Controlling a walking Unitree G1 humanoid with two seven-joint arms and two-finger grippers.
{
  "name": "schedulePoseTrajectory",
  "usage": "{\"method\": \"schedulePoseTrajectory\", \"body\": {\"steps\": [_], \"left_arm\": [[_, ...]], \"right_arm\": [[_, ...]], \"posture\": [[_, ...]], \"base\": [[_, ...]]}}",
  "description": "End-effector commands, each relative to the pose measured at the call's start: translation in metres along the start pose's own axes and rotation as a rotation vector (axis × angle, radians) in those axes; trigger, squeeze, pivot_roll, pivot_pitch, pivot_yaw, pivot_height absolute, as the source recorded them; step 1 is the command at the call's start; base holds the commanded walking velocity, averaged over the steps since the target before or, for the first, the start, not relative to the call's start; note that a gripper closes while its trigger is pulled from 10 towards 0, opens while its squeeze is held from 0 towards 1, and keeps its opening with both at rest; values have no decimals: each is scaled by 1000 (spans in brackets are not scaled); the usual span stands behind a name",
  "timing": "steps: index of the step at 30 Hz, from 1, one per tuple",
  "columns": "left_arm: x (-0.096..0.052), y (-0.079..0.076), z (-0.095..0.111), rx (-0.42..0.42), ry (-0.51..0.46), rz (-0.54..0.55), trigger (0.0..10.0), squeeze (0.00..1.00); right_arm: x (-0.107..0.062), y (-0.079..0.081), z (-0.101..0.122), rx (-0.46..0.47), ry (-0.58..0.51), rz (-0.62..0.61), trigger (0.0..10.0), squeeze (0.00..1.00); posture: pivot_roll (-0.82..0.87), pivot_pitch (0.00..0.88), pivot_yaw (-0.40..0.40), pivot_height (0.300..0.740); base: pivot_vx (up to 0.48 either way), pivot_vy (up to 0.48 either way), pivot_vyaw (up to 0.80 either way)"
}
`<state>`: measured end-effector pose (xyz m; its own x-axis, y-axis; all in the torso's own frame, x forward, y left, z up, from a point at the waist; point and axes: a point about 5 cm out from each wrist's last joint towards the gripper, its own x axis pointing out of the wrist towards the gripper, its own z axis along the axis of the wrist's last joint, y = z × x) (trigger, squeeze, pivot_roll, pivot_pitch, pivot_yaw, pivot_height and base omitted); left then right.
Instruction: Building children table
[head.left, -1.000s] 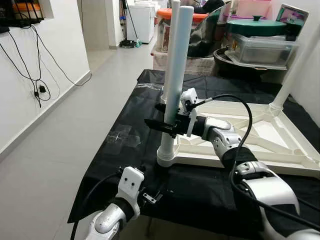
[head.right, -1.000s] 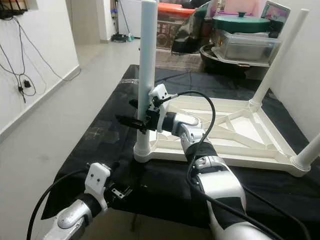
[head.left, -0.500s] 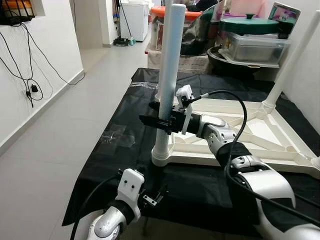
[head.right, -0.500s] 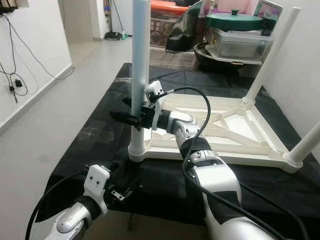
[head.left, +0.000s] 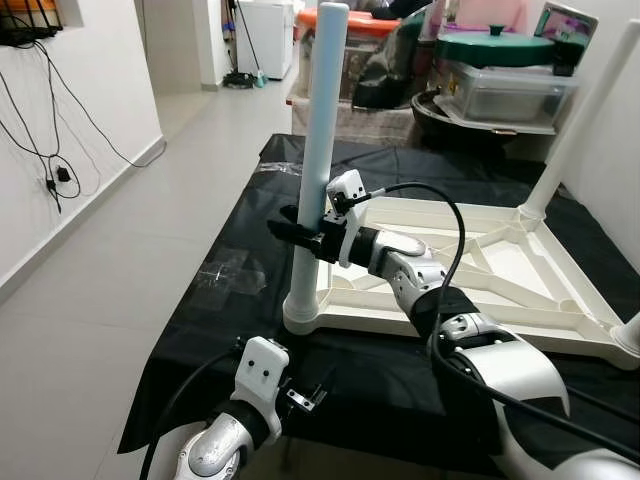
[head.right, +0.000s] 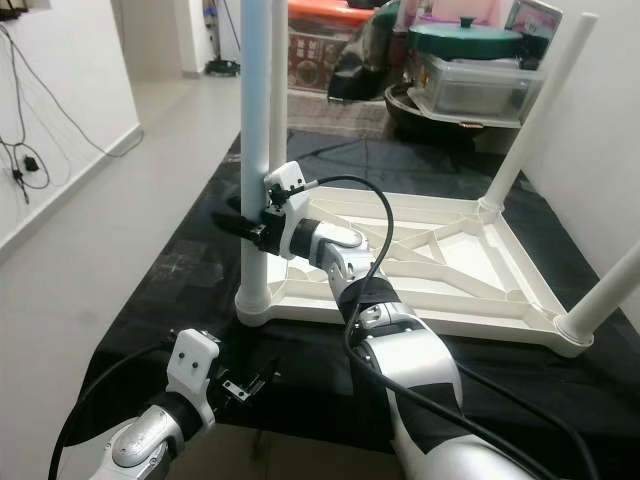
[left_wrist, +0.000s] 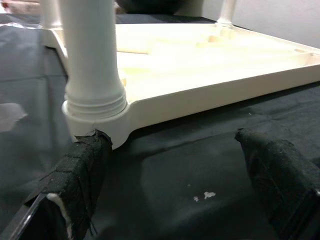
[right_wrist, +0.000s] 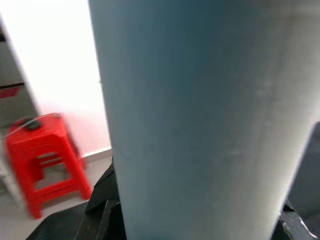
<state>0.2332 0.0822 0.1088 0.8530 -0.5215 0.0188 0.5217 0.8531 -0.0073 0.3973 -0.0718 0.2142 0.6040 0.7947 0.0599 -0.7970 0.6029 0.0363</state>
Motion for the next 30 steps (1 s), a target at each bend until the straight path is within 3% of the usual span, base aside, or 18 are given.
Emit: {"method": "schedulePoseTrajectory", "body": {"steps": [1,4,5,6,8,9,11,15,20,21,24,26,27,30], "left_arm": [[0,-1,-4,-3,23,-10,10000,0],[0,0,-4,-4,24,-13,10000,0],[1,1,-4,-4,27,-20,10000,0],[1,1,-4,-4,27,-20,10000,0],[1,2,-5,-2,28,-25,10000,0],[1,2,-5,-2,28,-25,10000,0],[2,2,-5,2,29,-27,10000,0],[2,2,-5,5,29,-26,10000,0],[2,3,-5,8,29,-23,10000,0],[2,3,-5,7,29,-21,10000,0],[3,3,-6,6,29,-20,10000,0],[3,3,-6,4,30,-20,10000,0],[3,3,-6,4,30,-21,10000,0],[2,3,-6,3,31,-21,10000,0]], "right_arm": [[-22,-23,-15,12,18,-281,0,0],[-27,-29,-16,-16,20,-375,0,0],[-47,-47,-20,-21,0,-731,0,0],[-47,-47,-20,-21,0,-731,0,0],[-65,-55,-24,-5,-37,-995,0,0],[-65,-55,-24,-5,-37,-995,0,0],[-76,-50,-26,25,-102,-1188,0,0],[-79,-41,-27,57,-145,-1287,0,0],[-60,-16,-35,146,-110,-1311,0,0],[-52,-13,-38,153,-38,-1307,10000,0],[-44,-8,-39,143,61,-1358,10000,0],[-44,-9,-33,83,18,-1254,10000,24],[-45,-9,-32,90,4,-1230,10000,1000],[-48,-11,-29,70,-22,-1216,10000,1000]], "posture": [[155,0,-80,740],[155,0,-80,740],[132,0,-61,740],[132,0,-61,740],[136,0,-59,740],[136,0,-59,740],[141,0,-63,740],[144,0,-63,740],[145,0,-66,740],[144,0,-66,740],[139,0,-66,740],[138,0,-67,740],[138,0,-67,740],[137,0,-67,740]], "base": [[0,0,0],[0,0,0],[0,0,0],[0,0,0],[0,0,0],[0,0,0],[0,0,0],[0,0,0],[0,0,0],[0,0,0],[0,0,0],[0,0,0],[0,0,0],[0,0,0]]}}
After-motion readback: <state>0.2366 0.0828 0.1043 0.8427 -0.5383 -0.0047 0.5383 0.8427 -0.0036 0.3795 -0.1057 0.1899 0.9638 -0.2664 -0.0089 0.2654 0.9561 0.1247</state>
